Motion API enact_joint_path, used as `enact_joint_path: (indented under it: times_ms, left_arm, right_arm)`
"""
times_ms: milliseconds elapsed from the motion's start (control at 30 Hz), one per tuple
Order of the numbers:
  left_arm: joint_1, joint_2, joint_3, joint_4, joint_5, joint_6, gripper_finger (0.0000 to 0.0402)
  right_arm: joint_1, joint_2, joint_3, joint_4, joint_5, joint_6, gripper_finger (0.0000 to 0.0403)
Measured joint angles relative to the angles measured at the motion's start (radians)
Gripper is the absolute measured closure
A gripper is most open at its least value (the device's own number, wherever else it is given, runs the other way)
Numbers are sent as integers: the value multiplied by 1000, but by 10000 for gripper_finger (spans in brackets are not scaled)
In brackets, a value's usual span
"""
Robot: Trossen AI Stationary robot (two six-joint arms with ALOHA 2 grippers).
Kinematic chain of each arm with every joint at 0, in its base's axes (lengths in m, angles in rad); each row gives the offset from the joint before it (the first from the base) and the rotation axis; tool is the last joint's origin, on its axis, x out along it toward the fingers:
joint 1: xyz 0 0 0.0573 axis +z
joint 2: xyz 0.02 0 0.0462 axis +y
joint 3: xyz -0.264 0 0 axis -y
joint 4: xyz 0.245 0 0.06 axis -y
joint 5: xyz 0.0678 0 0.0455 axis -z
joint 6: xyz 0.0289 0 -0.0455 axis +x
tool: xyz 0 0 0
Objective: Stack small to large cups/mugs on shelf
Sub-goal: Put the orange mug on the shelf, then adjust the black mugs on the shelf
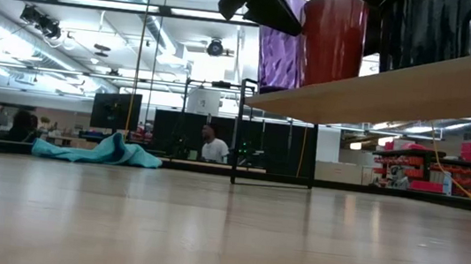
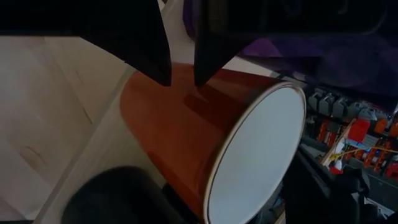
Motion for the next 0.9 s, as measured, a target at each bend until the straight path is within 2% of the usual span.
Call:
enact_joint_path:
  times_ms: [100, 333, 567, 800, 900]
  left_arm:
    - [-3, 0, 0, -9, 2, -1, 325]
    - [-25, 0, 0, -45, 4, 10, 339]
    - [-32, -49, 0, -141, 41, -33, 354]
    - [-33, -118, 1, -246, 166, -162, 369]
    - [-38, -116, 1, -322, 191, -229, 374]
  right_arm:
    - [0, -6, 16, -29, 3, 12, 350]
    - [44, -9, 167, -150, 34, 58, 353]
    - [258, -18, 202, -215, 92, 161, 353]
    - [509, 10, 203, -254, 297, 380, 344]
    - [577, 31, 203, -251, 343, 475, 335]
